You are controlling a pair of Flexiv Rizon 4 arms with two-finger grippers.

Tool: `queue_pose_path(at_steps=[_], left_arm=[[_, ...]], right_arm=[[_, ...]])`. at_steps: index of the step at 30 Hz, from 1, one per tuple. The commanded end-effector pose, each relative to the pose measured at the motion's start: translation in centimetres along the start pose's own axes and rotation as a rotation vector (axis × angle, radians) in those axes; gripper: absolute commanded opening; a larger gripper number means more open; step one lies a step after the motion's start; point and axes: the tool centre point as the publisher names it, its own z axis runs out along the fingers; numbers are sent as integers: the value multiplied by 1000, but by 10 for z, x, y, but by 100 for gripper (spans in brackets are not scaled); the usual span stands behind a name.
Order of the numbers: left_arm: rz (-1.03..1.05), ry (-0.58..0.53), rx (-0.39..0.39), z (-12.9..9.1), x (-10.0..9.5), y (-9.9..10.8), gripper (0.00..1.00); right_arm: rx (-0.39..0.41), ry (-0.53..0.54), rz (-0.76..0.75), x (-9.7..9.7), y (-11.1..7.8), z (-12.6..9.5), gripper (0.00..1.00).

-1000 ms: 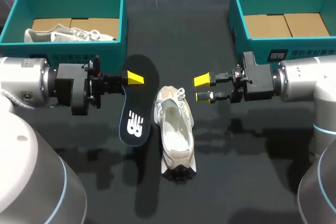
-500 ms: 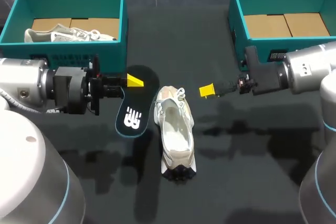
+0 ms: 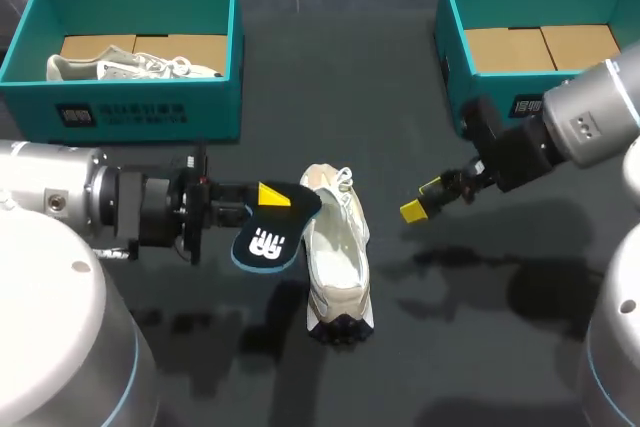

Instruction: Take the shoe out of the shoebox, open the shoe tongue, remove and reinsert the insole, then place the shoe into the shoebox

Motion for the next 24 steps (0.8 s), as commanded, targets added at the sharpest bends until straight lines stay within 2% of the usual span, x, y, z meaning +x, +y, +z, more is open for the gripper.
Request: queue_pose_path(at_steps=[1,6,14,24], left_arm=[[-45,-18,-13,9,18,-8,0],[-114,0,-12,19,35,-11,0],[-205,22,-24,35,52,-12,0],[-239,20,-42,54,68,1,0]], right_arm=[[120,-209,-64,2,-14,-2,100],[182,-287,-131,-8,-30,8,100],[247,-340,-230,-26,-41,24,100],[301,-343,-357,-45,-53,39,100]])
